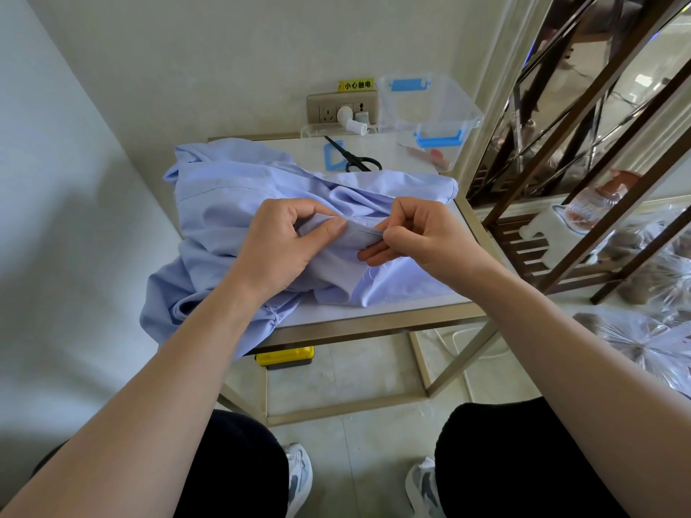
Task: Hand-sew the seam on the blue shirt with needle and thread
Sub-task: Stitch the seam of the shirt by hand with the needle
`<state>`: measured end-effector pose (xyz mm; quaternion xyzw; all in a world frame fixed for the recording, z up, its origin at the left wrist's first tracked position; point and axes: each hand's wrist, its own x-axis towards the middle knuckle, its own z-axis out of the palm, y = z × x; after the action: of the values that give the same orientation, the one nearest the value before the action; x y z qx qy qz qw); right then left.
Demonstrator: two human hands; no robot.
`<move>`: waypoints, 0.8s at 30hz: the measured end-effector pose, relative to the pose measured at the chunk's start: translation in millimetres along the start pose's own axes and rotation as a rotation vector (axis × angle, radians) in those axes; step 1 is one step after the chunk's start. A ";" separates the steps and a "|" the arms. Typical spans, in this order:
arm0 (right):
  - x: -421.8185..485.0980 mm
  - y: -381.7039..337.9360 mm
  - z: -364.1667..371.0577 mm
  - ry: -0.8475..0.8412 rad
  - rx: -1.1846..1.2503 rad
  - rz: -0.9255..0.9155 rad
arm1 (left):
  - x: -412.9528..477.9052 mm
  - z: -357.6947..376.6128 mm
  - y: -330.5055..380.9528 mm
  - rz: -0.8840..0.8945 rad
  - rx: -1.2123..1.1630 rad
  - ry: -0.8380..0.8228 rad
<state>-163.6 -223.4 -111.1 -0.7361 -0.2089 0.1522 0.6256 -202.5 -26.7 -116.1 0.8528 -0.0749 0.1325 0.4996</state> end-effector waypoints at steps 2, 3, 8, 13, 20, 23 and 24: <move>0.2 0.3 0.1 0.006 -0.011 -0.003 | 0.2 0.1 0.4 0.004 -0.009 0.003; 0.4 0.3 0.1 0.007 -0.017 -0.004 | 0.3 0.1 0.5 0.006 -0.015 0.005; 0.4 0.0 0.5 0.014 -0.031 -0.001 | 0.9 0.4 -0.5 0.019 -0.027 0.010; 0.3 -1.4 1.4 0.018 -0.037 0.001 | 1.0 0.3 -0.8 0.035 -0.024 0.007; 0.1 0.1 1.1 0.022 -0.058 0.014 | 0.2 0.7 -1.2 0.045 -0.013 0.001; -0.4 0.7 2.3 0.034 -0.061 0.016 | -0.2 1.1 -1.2 0.050 0.001 -0.006; -0.3 1.2 3.0 0.040 -0.063 0.014 | -0.3 1.3 -1.5 0.051 0.005 -0.008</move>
<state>-165.1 -221.1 -112.8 -0.7598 -0.1957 0.1351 0.6051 -202.1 -27.1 -118.0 0.8523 -0.0986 0.1419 0.4936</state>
